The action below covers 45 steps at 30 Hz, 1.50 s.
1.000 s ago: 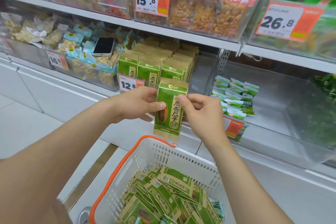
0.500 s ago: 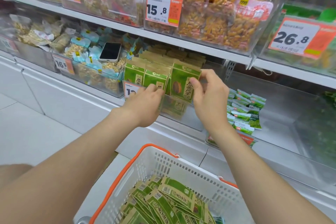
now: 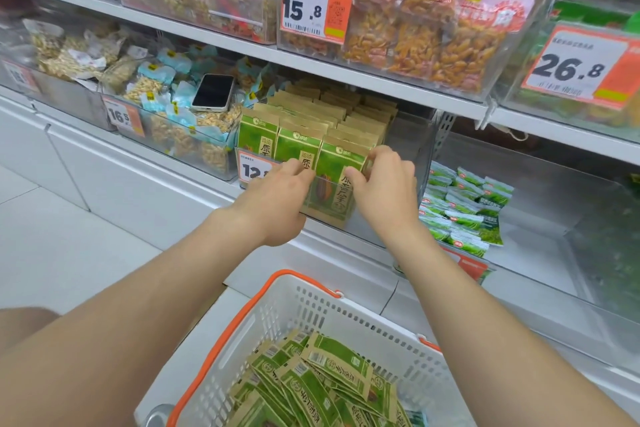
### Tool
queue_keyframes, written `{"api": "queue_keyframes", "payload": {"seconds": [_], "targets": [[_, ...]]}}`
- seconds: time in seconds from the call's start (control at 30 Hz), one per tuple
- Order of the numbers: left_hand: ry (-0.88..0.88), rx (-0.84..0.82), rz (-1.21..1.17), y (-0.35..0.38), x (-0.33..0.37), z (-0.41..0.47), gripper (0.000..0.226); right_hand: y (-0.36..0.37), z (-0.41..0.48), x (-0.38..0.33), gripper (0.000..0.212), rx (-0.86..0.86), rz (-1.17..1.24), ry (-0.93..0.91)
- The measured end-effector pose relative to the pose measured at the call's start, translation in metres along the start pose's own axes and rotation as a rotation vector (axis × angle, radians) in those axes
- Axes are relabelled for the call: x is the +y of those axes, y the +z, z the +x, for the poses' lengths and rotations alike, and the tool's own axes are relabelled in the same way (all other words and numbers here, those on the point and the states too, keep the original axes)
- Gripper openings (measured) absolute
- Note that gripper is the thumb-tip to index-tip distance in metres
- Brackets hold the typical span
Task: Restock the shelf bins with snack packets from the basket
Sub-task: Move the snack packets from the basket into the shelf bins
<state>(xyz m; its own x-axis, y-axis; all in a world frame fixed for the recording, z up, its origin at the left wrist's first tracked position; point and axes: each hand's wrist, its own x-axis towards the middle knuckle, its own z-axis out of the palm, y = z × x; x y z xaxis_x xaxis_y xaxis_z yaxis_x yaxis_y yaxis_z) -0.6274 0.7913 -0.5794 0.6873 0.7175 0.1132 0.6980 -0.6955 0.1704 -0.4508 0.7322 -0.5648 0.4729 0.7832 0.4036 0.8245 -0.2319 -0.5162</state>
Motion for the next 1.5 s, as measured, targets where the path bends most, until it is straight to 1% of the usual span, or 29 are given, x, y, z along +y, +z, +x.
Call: {"api": "queue_keyframes", "payload": {"seconds": [0.03,0.07,0.1,0.13,0.17,0.2,0.27,0.33,0.4,0.47,0.53,0.6,0.67,0.77,0.83,0.87,0.9,0.93,1.07,1.13,1.2,1.27,1.3,1.33,1.4,1.5], "targets": [[0.000,0.031,0.018,0.001,0.001,-0.001,0.057,-0.005,-0.006,-0.003,0.037,0.062,-0.019,-0.051],[0.005,0.076,0.028,0.003,0.003,-0.001,0.051,-0.007,-0.013,-0.004,0.042,0.161,-0.021,-0.148],[0.011,0.128,0.030,0.005,0.005,-0.003,0.044,-0.008,-0.022,-0.005,0.040,0.263,0.000,-0.270],[0.021,0.177,0.023,0.007,0.007,-0.005,0.036,-0.007,-0.030,-0.003,0.033,0.319,0.044,-0.374],[0.034,0.203,0.018,0.011,0.009,-0.007,0.029,-0.003,-0.041,0.000,0.025,0.304,0.088,-0.437],[0.050,0.206,0.014,0.014,0.012,-0.011,0.024,0.003,-0.052,0.005,0.017,0.236,0.111,-0.460],[0.057,0.115,0.038,0.025,0.017,-0.018,0.015,0.019,-0.077,0.020,0.008,0.050,0.073,-0.408],[0.075,-0.107,0.074,0.038,0.022,-0.028,0.014,0.038,-0.101,0.045,0.011,-0.181,-0.049,-0.302],[0.157,-0.330,0.062,0.054,0.029,-0.037,0.016,0.058,-0.123,0.077,0.015,-0.485,-0.149,-0.183],[0.238,-0.472,0.032,0.072,0.039,-0.046,0.016,0.076,-0.145,0.110,0.020,-0.725,-0.188,-0.106],[0.301,-0.537,0.052,0.087,0.046,-0.052,0.015,0.090,-0.169,0.139,0.021,-0.903,-0.268,-0.072],[0.358,-0.583,0.121,0.101,0.052,-0.055,0.018,0.104,-0.195,0.162,0.020,-1.033,-0.398,-0.066],[0.373,-0.640,0.175,0.113,0.056,-0.057,0.021,0.119,-0.216,0.177,0.035,-1.096,-0.477,-0.103],[0.359,-0.736,0.222,0.128,0.060,-0.058,0.020,0.141,-0.237,0.191,0.062,-1.103,-0.412,-0.106],[0.349,-0.782,0.241,0.135,0.063,-0.056,0.020,0.155,-0.243,0.197,0.085,-1.084,-0.327,-0.037],[0.344,-0.794,0.246,0.137,0.064,-0.055,0.020,0.160,-0.245,0.198,0.096,-1.067,-0.279,0.031],[0.340,-0.797,0.252,0.139,0.065,-0.054,0.021,0.165,-0.247,0.199,0.101,-1.034,-0.249,0.091],[0.338,-0.794,0.257,0.141,0.065,-0.052,0.021,0.171,-0.248,0.201,0.101,-0.998,-0.250,0.127],[0.327,-0.791,0.232,0.142,0.061,-0.044,0.019,0.180,-0.247,0.203,0.095,-0.873,-0.375,0.128],[0.323,-0.786,0.230,0.140,0.060,-0.040,0.020,0.179,-0.243,0.205,0.086,-0.868,-0.425,0.078],[0.315,-0.782,0.239,0.138,0.058,-0.038,0.022,0.174,-0.237,0.206,0.063,-0.907,-0.382,0.028],[0.319,-0.793,0.268,0.134,0.058,-0.038,0.025,0.165,-0.230,0.204,0.028,-0.945,-0.222,0.041],[0.325,-0.799,0.284,0.131,0.057,-0.037,0.026,0.159,-0.225,0.202,0.013,-0.949,-0.180,0.042],[0.327,-0.803,0.295,0.128,0.057,-0.036,0.028,0.153,-0.219,0.199,0.007,-0.936,-0.159,0.040],[0.298,-0.802,0.283,0.122,0.055,-0.034,0.037,0.140,-0.205,0.190,0.011,-0.897,-0.158,0.012],[0.263,-0.732,0.232,0.111,0.047,-0.032,0.065,0.108,-0.181,0.160,0.015,-0.840,-0.115,-0.057]]}}
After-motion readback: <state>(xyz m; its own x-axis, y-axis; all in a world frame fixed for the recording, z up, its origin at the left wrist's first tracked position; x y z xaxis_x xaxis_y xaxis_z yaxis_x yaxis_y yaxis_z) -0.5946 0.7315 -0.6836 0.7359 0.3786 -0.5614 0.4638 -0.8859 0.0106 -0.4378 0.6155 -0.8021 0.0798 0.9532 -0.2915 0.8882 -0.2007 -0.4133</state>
